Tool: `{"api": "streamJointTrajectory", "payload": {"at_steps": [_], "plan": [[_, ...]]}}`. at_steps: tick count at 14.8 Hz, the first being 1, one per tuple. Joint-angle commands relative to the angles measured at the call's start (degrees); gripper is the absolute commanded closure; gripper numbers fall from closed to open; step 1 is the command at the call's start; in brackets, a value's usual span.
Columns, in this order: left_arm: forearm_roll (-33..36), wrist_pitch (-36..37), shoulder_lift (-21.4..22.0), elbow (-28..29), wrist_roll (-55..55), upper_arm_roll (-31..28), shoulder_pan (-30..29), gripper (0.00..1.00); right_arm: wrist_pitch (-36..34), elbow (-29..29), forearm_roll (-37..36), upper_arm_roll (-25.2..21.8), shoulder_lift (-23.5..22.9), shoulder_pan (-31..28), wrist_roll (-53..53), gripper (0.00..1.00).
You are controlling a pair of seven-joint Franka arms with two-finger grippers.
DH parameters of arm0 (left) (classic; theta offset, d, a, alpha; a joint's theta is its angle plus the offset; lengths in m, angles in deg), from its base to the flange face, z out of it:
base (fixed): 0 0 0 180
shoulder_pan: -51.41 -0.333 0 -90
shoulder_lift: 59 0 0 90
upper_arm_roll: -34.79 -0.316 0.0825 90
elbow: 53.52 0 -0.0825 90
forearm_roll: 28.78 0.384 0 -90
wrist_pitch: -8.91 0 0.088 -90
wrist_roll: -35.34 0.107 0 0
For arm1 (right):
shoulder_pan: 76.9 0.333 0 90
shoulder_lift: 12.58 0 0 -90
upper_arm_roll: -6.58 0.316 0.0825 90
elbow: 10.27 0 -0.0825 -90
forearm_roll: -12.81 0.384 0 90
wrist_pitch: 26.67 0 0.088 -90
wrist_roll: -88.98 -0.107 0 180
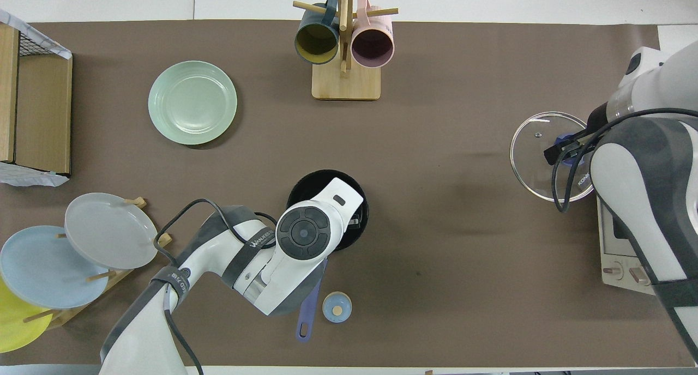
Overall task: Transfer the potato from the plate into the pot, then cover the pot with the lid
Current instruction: 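Release the potato into the saucepan while the right gripper lifts the lid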
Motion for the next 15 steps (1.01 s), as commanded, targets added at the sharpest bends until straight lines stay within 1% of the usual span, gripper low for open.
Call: {"api": "streamJointTrajectory", "payload": {"at_steps": [1, 2, 4, 5, 8, 11, 13, 15], "plan": [[0.99, 1.14, 0.15, 1.2, -1.01, -1.14, 2.25, 0.67, -0.75, 1.15, 0.65, 0.18, -0.47, 0.08, -1.4, 1.0], [0.99, 1.23, 0.15, 0.85, -1.01, -1.14, 2.17, 0.01, -0.75, 1.32, 0.57, 0.09, -0.47, 1.04, -2.45, 1.0], [0.99, 3.76, 1.28, -0.63, -0.48, -1.22, 1.47, 0.0, -0.66, 1.59, 0.57, 0.09, -0.56, 1.32, -2.82, 1.0], [0.99, 7.18, 2.16, -2.47, -0.13, -1.4, 1.2, 0.0, -0.66, 1.59, 0.57, 0.09, -0.56, 1.32, -2.82, 1.0], [0.73, 17.29, 4.62, -9.67, 1.53, -1.31, -2.48, 0.0, -0.66, 1.59, 0.57, 0.09, -0.56, 1.4, -2.9, 1.0], [-1.36, 27.92, 6.65, -18.37, 6.53, -1.14, -8.45, 0.0, -0.66, 1.59, 0.66, 0.09, -0.56, 1.49, -3.08, 1.0], [-3.4, 35.04, 8.22, -24.35, 13.02, -1.49, -13.1, 0.0, -0.22, 1.59, 0.83, 0.18, -0.56, 2.8, -6.49, 1.0], [-3.31, 40.06, 9.81, -26.74, 20.66, -1.66, -18.98, 0.0, -0.13, 1.94, 1.1, 0.18, -0.64, 6.57, -10.79, 1.0]]}}
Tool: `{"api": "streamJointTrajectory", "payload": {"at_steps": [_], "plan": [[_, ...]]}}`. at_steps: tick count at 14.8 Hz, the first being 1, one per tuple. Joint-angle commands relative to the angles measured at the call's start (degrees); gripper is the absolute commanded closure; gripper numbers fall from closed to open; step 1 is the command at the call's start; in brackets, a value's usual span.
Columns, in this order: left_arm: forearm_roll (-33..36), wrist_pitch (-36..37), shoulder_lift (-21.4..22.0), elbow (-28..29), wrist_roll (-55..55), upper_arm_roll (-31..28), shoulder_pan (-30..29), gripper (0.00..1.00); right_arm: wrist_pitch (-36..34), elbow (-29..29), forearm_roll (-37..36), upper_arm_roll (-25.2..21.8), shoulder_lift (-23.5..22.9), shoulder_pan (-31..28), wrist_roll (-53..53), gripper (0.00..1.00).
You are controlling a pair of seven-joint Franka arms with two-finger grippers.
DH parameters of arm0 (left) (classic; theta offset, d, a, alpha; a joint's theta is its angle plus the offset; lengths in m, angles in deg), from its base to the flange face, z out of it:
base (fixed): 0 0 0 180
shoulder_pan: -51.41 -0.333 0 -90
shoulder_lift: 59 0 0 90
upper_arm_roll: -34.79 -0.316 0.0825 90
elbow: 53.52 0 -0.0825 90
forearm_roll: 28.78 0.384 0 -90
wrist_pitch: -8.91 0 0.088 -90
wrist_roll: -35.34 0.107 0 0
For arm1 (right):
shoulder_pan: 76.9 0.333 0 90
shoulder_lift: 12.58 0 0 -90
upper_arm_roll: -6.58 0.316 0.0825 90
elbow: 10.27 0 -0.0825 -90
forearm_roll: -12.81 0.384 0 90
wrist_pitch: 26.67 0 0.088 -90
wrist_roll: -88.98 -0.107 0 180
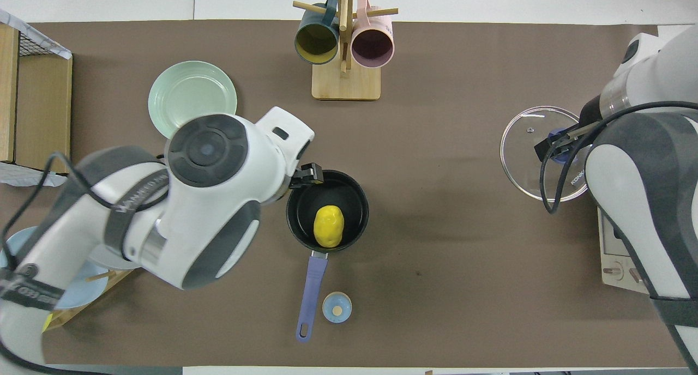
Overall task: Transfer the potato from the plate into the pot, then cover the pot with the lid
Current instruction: 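Release the potato into the saucepan while the right gripper lifts the lid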
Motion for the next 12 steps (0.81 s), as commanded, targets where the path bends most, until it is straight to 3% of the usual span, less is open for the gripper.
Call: {"api": "streamJointTrajectory", "payload": {"at_steps": [1, 6, 12], "plan": [[-1.34, 6.13, 1.38, -3.06, 11.27, 0.18, -7.98, 0.0, -0.26, 2.1, 0.77, 0.14, -0.8, 5.33, -9.07, 1.0], [-0.81, 5.7, 2.09, -3.15, 24.13, 0.26, -19.25, 0.0, 3.77, 4.13, 1.29, 1.99, -4.66, 15.53, -25.0, 1.0], [2.42, 11.31, 2.0, -9.2, 25.11, 0.26, -21.46, 0.0, 13.35, -0.08, 2.53, 1.99, -6.87, 25.03, -35.12, 1.0]]}}
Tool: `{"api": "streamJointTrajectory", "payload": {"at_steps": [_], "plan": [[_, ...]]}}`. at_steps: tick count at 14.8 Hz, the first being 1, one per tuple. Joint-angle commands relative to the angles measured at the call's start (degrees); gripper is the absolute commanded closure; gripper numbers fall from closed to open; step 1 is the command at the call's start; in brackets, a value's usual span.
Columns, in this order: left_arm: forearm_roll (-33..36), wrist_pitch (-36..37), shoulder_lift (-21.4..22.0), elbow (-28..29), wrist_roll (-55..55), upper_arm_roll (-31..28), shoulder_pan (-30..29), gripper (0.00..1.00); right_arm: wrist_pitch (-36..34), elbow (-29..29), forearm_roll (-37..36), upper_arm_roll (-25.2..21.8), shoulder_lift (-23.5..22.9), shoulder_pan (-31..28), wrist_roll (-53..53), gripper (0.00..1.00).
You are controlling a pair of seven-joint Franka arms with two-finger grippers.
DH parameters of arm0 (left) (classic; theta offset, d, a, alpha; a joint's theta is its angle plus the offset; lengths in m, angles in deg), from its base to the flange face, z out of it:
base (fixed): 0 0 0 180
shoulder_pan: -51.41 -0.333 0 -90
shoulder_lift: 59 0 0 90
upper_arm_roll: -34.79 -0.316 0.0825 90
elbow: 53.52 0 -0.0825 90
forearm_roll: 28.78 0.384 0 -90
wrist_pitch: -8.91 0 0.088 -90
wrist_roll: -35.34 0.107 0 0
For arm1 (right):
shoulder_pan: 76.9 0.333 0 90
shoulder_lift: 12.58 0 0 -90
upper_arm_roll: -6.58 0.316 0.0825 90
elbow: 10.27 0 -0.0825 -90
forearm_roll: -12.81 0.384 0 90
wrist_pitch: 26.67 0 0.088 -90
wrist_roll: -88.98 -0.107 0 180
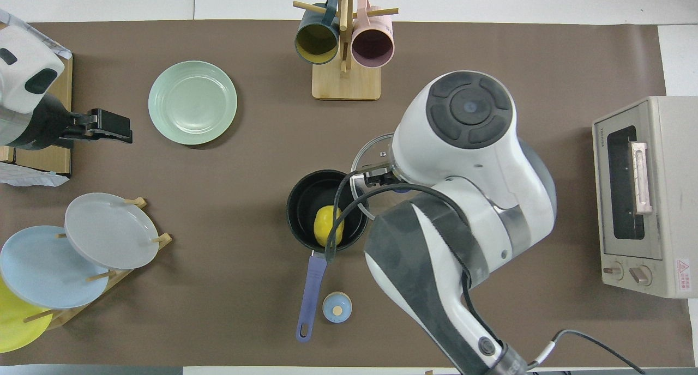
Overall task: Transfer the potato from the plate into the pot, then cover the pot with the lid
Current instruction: 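Lower the glass lid onto the saucepan with the right gripper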
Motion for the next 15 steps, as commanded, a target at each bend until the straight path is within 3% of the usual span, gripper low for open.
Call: {"api": "streamJointTrajectory", "payload": {"at_steps": [1, 5, 11, 15], "plan": [[3.17, 4.14, -0.16, -4.33, 0.65, 0.71, -0.95, 0.0, 3.55, -1.52, 0.85, -0.31, -0.29, 2.27, -2.95, 1.0], [3.09, 4.32, 1.41, -3.47, 0.65, 0.8, -1.65, 0.0, 6.28, -1.17, 0.68, -0.31, -2.93, 4.21, -4.01, 1.0], [2.39, 3.97, 4.58, 3.91, 0.56, 1.85, -3.93, 0.0, 7.25, -1.17, 0.06, -0.31, -4.87, 8.16, -7.09, 1.0], [-2.0, 2.13, 4.32, 3.57, -0.49, 1.5, -4.11, 0.0, 8.3, -1.34, 0.15, -0.31, -6.36, 9.39, -7.88, 1.0]]}}
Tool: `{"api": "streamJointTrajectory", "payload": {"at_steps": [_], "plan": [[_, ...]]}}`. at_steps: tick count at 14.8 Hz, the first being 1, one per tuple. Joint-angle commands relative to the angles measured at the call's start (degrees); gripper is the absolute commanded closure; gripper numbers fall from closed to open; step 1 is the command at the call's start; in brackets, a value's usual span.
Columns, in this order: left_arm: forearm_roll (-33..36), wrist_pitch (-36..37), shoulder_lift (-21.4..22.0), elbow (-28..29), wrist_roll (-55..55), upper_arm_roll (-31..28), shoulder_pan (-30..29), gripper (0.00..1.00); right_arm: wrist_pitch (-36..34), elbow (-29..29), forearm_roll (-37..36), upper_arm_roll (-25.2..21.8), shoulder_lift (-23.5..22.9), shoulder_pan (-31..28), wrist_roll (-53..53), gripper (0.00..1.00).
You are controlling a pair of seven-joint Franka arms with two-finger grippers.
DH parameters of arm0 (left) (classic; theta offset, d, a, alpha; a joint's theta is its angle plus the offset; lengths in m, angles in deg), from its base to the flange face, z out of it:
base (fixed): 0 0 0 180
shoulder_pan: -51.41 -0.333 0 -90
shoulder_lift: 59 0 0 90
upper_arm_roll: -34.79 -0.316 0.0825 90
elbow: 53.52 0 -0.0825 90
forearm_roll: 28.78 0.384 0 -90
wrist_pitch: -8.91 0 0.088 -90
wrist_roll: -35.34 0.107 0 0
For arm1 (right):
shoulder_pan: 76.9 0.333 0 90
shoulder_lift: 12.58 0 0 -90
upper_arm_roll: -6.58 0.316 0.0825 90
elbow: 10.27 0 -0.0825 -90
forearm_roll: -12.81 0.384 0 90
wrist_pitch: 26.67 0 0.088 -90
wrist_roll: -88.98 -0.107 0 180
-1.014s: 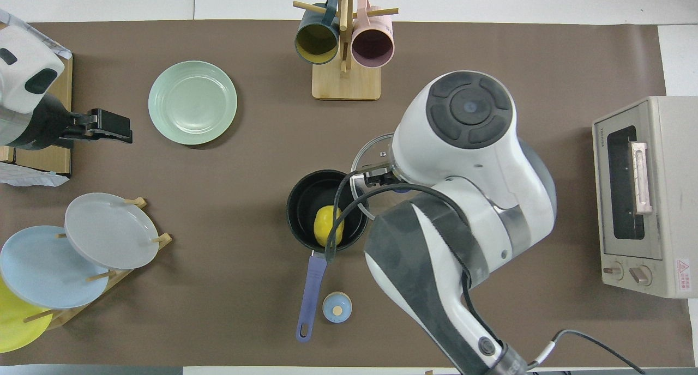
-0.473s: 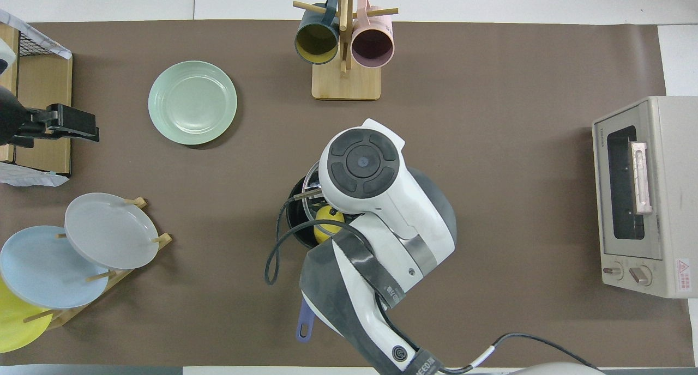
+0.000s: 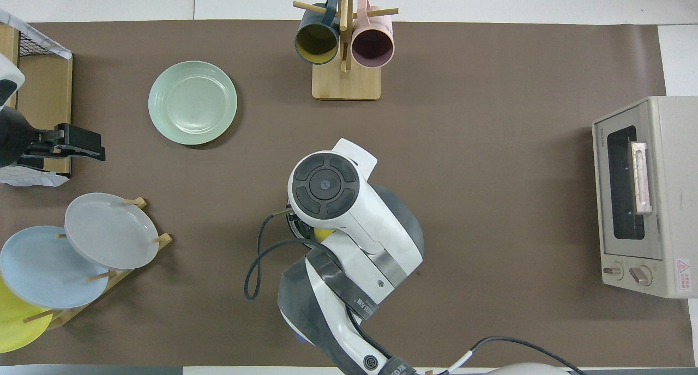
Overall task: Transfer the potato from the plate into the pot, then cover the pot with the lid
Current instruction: 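Lower the glass lid onto the saucepan with the right gripper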
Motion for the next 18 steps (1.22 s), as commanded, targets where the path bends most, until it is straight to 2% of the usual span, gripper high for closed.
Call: {"api": "streamJointTrajectory", "payload": {"at_steps": [1, 7, 12, 18], "plan": [[-1.42, -1.8, 1.58, 1.79, -0.07, 0.81, -1.28, 0.0, 1.58, -0.13, 0.07, -0.27, -0.83, 0.92, -1.56, 1.0], [-1.33, -1.54, 1.58, 1.79, 0.11, 0.81, -1.19, 0.0, 2.64, -0.13, -0.28, -0.27, -1.45, 1.18, -1.56, 1.0], [-0.98, -1.27, 1.23, 1.09, 0.64, 0.81, -1.28, 0.0, 2.73, -0.39, -3.45, -0.27, -1.72, 1.27, -1.56, 1.0], [-0.02, -0.66, 1.32, 1.0, 5.29, 0.72, -1.45, 0.0, 2.82, -0.74, -3.45, -0.27, -1.72, 1.09, -1.56, 1.0]]}}
